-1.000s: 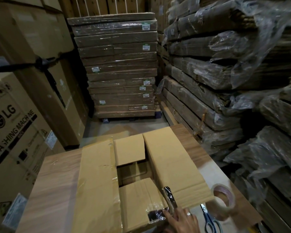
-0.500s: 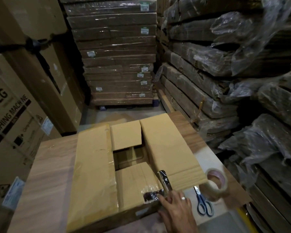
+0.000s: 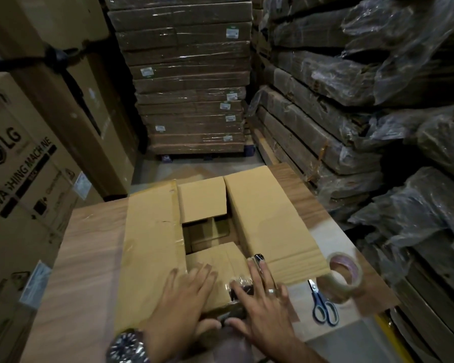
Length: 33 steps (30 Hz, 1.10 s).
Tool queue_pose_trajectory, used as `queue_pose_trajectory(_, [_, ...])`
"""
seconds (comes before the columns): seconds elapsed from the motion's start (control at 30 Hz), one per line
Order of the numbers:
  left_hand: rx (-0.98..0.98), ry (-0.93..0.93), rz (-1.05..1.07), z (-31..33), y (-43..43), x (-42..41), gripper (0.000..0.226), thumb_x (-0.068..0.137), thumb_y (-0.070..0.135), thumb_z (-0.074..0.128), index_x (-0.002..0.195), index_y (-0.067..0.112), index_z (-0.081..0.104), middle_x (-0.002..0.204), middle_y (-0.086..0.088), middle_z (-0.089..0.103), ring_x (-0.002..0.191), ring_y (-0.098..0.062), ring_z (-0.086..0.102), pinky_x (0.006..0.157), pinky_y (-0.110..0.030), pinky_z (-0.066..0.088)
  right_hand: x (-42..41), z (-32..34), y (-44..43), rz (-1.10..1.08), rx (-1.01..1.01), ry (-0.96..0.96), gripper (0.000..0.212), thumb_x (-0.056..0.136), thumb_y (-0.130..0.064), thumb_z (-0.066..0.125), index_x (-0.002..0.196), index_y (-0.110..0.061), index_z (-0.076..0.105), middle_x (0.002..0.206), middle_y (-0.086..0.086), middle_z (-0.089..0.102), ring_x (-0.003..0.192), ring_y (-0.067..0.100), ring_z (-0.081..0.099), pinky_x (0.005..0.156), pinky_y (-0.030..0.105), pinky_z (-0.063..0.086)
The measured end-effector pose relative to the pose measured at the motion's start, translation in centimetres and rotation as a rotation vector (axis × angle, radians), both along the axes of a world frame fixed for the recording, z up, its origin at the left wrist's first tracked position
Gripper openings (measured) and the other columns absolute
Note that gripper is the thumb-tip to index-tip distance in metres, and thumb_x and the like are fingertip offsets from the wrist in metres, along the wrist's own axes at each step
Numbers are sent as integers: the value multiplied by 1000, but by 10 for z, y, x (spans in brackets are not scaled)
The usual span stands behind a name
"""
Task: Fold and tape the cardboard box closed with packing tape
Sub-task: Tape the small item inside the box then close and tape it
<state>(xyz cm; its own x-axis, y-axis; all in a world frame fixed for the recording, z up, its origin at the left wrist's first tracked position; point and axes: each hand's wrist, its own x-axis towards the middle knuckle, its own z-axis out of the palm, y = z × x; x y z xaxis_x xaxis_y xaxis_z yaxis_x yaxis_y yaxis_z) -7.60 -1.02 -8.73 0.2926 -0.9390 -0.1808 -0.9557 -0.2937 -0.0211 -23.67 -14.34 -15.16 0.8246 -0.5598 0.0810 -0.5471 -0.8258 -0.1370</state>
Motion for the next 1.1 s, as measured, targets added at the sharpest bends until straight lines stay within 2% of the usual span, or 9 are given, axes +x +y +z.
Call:
queue_pose_trajectory(0.07, [45, 23, 12, -19, -5, -8, 85, 68, 75, 30, 128, 17, 48, 130, -4, 63, 121, -23, 57, 83, -52, 53, 2, -1, -3, -11, -1, -1, 72, 61, -83, 42, 117, -40, 57, 152, 14, 37, 139, 33, 29, 81, 52, 42])
queue_pose_trajectory(0.2, [64, 58, -13, -39, -13, -19, 71, 73, 65, 36, 129, 24, 48, 132, -2, 62, 129, -18, 39, 94, -59, 41, -1, -5, -5, -83, 3, -2, 72, 62, -79, 39, 113, -34, 61, 152, 13, 36, 138, 33, 33, 86, 51, 39])
queue_pose_trajectory(0.37, [38, 73, 0, -51, -14, -26, 63, 81, 55, 36, 139, 32, 43, 137, -3, 58, 127, -20, 50, 85, -62, 47, -1, -7, -1, -72, -44, 4, 66, 65, -74, 40, 116, -36, 58, 154, 13, 34, 136, 36, 37, 84, 50, 37])
queue_pose_trajectory(0.5, [37, 90, 22, -57, -13, -25, 58, 82, 45, 37, 138, 37, 47, 139, -3, 56, 124, -22, 56, 87, -63, 45, -12, -10, -12, -123, -44, 8, 68, 57, -65, 64, 118, -35, 59, 153, 15, 33, 137, 37, 33, 84, 53, 42])
queue_pose_trajectory(0.6, [47, 95, 29, -61, -14, -26, 58, 80, 41, 37, 136, 37, 50, 139, -4, 56, 125, -23, 55, 88, -63, 45, -13, -12, -14, -124, -69, 21, 66, 62, -67, 53, 119, -34, 59, 153, 15, 33, 137, 36, 32, 88, 50, 34])
queue_pose_trajectory(0.7, [30, 82, 23, -65, -13, -24, 57, 80, 40, 38, 135, 36, 51, 139, -5, 55, 124, -24, 55, 89, -63, 43, -12, -9, -13, -138, -77, 31, 68, 62, -68, 57, 121, -33, 60, 153, 14, 33, 138, 36, 32, 88, 52, 37])
queue_pose_trajectory(0.8, [21, 73, 24, -67, -12, -23, 58, 80, 41, 39, 137, 36, 49, 140, -4, 55, 125, -24, 53, 92, -62, 39, -22, -9, -12, -168, -74, -34, 66, 69, -65, 43, 126, -33, 57, 154, 13, 31, 146, 33, 15, 89, 50, 35])
queue_pose_trajectory(0.9, [7, 80, 27, -66, -12, -24, 58, 80, 42, 39, 138, 36, 47, 140, -4, 55, 126, -23, 51, 97, -60, 28, -37, -15, -6, -170, -66, -81, 67, 70, -65, 42, 129, -35, 52, 153, 12, 32, 149, 28, -1, 89, 48, 31])
queue_pose_trajectory(1.1, [-4, 103, 60, -63, -15, -28, 58, 83, 59, 39, 133, 34, 53, 136, -1, 58, 120, -23, 60, 97, -59, 27, -41, -12, -8, -126, -77, -105, 45, 70, -58, 52, 110, -41, 62, 147, 9, 38, 134, 31, 34, 87, 43, 30])
